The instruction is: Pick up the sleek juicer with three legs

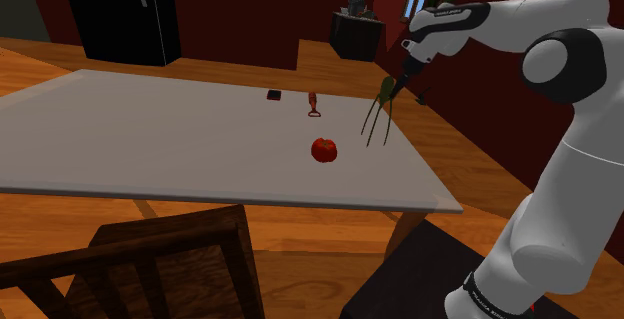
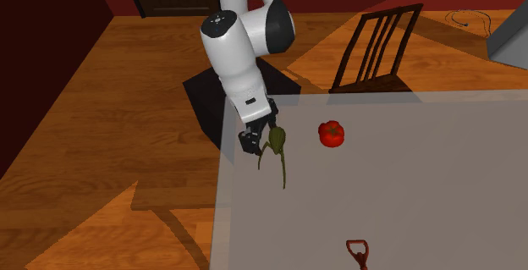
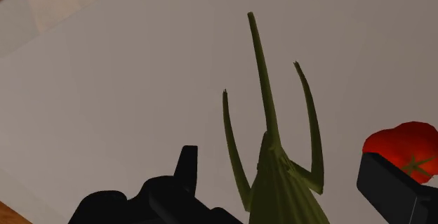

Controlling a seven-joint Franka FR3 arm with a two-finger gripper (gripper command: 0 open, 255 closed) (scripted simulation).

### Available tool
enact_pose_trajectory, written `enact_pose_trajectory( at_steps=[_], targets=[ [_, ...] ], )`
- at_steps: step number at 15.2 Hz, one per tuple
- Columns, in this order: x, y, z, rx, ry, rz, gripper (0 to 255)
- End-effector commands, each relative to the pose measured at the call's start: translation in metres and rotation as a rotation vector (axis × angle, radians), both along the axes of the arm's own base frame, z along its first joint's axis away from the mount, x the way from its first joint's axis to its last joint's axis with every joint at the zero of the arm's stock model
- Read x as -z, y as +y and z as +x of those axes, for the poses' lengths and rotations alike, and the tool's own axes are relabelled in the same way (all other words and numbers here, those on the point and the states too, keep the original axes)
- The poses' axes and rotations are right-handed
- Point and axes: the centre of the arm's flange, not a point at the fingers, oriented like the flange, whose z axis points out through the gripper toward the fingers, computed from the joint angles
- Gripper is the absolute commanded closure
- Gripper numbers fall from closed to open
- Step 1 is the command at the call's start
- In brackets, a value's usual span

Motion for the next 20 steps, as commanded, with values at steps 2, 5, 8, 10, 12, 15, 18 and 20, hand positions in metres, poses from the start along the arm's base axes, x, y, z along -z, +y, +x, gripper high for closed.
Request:
enact_pose_trajectory(
  at_steps=[2,5,8,10,12,15,18,20],
  targets=[
    [0.016,0.000,0.000,0.000,-0.001,0.000,0],
    [0.020,0.001,0.001,0.000,-0.001,0.000,255],
    [0.020,0.000,0.001,0.000,-0.001,0.000,255],
    [0.020,0.000,0.001,0.000,-0.001,0.000,255],
    [0.020,0.000,0.001,0.000,-0.001,0.000,255],
    [0.014,0.000,0.000,0.000,-0.001,0.000,255],
    [-0.002,0.000,0.000,0.000,-0.001,0.000,255],
    [-0.013,0.000,0.000,0.000,-0.001,0.000,255]
  ],
)
